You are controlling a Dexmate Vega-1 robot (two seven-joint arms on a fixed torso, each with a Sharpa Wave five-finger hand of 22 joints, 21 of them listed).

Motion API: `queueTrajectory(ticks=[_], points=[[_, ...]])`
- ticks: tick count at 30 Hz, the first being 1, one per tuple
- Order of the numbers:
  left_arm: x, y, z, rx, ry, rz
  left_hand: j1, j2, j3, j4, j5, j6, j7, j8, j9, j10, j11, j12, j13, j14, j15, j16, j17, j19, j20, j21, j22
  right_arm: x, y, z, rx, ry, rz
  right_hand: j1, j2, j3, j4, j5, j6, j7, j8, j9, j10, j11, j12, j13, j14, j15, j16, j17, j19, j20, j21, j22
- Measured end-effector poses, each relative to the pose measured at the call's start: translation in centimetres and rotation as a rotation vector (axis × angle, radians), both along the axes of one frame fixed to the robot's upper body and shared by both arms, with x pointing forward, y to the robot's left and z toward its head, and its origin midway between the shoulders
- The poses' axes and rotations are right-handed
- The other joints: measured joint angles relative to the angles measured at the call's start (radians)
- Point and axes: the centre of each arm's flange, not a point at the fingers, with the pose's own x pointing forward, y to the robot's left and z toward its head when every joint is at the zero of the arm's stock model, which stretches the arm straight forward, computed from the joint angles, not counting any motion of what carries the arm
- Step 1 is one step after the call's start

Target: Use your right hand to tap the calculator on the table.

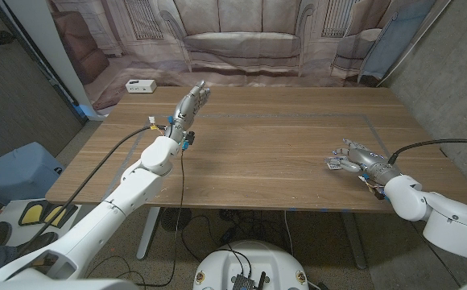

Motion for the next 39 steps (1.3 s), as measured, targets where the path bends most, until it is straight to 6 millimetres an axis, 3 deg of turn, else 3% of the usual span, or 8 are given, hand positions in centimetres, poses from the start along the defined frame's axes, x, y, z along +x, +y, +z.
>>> queueTrajectory(ticks=[9, 39], points=[[0.2, -0.2, 0.0, 0.002, 0.003, -0.003, 0.000, 0.000, 0.000, 0.000, 0.000, 0.000, 0.000, 0.000, 0.000, 0.000, 0.000, 0.000, 0.000, 0.000, 0.000, 0.000, 0.000, 0.000, 0.000, 0.000, 0.000, 0.1, -0.2, -0.3, 0.004, 0.007, -0.014, 0.000, 0.000, -0.004, 0.004, 0.000, 0.017, -0.015, 0.007, 0.000, 0.000, 0.000, 0.005, 0.000, 0.000, 0.000, 0.006, 0.000, 0.000, 0.000, 0.004, 0.000], [0.5, -0.7, 0.1, 0.007, 0.006, -0.016, 0.005, 0.005, 0.000, 0.000, 0.000, 0.009, -0.002, 0.000, 0.000, 0.005, -0.005, 0.000, 0.000, 0.005, -0.006, 0.000, 0.000, -0.004, 0.004, 0.000, 0.000, 1.3, -0.7, -1.0, 0.004, 0.044, -0.035, -0.004, -0.004, -0.004, 0.004, 0.000, 0.053, -0.015, 0.019, 0.000, 0.000, -0.011, 0.023, -0.002, 0.000, 0.000, 0.017, 0.000, 0.000, 0.008, 0.023, 0.000]])
